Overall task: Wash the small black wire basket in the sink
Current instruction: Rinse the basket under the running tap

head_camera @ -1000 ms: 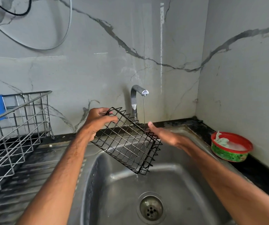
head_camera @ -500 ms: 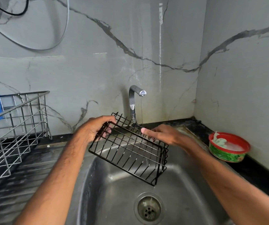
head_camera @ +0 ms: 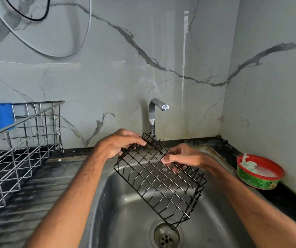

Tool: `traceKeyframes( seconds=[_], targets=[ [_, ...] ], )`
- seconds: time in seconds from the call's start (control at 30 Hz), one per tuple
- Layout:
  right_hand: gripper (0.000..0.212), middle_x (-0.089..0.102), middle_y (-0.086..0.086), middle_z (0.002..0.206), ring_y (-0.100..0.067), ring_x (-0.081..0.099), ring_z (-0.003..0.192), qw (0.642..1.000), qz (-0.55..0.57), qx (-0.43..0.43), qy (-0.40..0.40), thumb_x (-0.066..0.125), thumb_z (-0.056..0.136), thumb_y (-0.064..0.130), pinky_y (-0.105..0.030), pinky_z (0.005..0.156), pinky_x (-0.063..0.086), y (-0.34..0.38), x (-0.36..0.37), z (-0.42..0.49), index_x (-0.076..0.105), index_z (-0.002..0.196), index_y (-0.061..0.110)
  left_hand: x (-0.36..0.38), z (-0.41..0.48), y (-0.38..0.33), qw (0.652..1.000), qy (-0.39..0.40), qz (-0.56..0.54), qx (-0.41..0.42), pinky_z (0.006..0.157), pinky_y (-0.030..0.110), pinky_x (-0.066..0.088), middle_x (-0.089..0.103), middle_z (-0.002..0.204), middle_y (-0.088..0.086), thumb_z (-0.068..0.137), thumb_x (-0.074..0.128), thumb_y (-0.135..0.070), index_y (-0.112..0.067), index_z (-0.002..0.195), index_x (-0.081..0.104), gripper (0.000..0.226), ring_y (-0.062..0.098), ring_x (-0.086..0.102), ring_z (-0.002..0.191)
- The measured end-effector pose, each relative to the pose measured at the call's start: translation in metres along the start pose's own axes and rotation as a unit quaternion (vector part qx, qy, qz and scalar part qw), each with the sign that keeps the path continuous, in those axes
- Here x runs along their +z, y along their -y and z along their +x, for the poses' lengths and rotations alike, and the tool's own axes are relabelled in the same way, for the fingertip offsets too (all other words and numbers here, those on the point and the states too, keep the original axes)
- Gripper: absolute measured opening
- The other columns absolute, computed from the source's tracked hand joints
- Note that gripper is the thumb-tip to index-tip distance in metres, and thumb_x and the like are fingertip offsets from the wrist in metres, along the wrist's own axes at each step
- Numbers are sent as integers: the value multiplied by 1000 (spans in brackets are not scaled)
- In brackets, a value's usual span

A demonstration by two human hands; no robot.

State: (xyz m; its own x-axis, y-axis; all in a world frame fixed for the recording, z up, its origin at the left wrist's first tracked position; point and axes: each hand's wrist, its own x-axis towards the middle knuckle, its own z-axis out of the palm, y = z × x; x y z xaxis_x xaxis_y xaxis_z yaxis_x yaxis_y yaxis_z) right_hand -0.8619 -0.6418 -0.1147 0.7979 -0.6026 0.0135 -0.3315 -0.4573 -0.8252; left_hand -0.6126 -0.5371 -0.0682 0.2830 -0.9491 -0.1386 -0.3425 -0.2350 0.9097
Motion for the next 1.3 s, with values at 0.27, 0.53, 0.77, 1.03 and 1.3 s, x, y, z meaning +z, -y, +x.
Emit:
traceKeyframes(
  seconds=[0.27, 0.53, 0.77, 1.03, 1.3],
  targets=[
    [56, 77, -4, 80, -30, 72, 71, 999, 16, 42, -27, 75, 82, 56, -24, 63, 55, -18, -16, -7, 73, 97, 2, 10, 6, 2, 1000, -26, -7, -17, 93, 43, 45, 56, 137, 6, 69, 92, -45, -12, 132, 60, 79, 25, 52, 123],
    [86, 75, -21, 103, -43, 70, 97, 999, 2, 31, -9, 75, 64, 77, -43, 86, 60, -7, -21, -7, 74, 108, 3, 1, 6, 14, 997, 78, -11, -19, 110, 55, 50, 76, 121, 11, 57, 90, -71, -23, 134, 66, 94, 30, 74, 113],
    [47, 78, -11, 92, -32, 71, 87, 1000, -10, 27, 1, 75, 75, 58, -41, 85, 55, 8, -24, -17, 80, 98, 18, 1, -9, 13, 988, 152, 39, -10, 98, 48, 58, 76, 121, 15, 58, 81, -61, -7, 135, 59, 96, 35, 75, 110],
    [38, 74, 5, 103, -7, 66, 100, 996, -68, 40, -35, 81, 71, 52, -26, 90, 46, 22, -36, -14, 72, 101, 31, 9, -8, 14, 995, 94, 41, 6, 80, 39, 63, 79, 106, 18, 59, 74, -62, -3, 123, 64, 87, 38, 78, 98],
    [43, 75, 1, 112, -10, 69, 101, 962, -208, -14, -173, 77, 81, 53, -26, 90, 51, 39, -59, -5, 76, 108, 19, 11, -9, 9, 996, 66, -34, -50, 91, 39, 59, 77, 110, 24, 93, 53, -61, -4, 131, 55, 68, 42, 77, 96]
  ],
)
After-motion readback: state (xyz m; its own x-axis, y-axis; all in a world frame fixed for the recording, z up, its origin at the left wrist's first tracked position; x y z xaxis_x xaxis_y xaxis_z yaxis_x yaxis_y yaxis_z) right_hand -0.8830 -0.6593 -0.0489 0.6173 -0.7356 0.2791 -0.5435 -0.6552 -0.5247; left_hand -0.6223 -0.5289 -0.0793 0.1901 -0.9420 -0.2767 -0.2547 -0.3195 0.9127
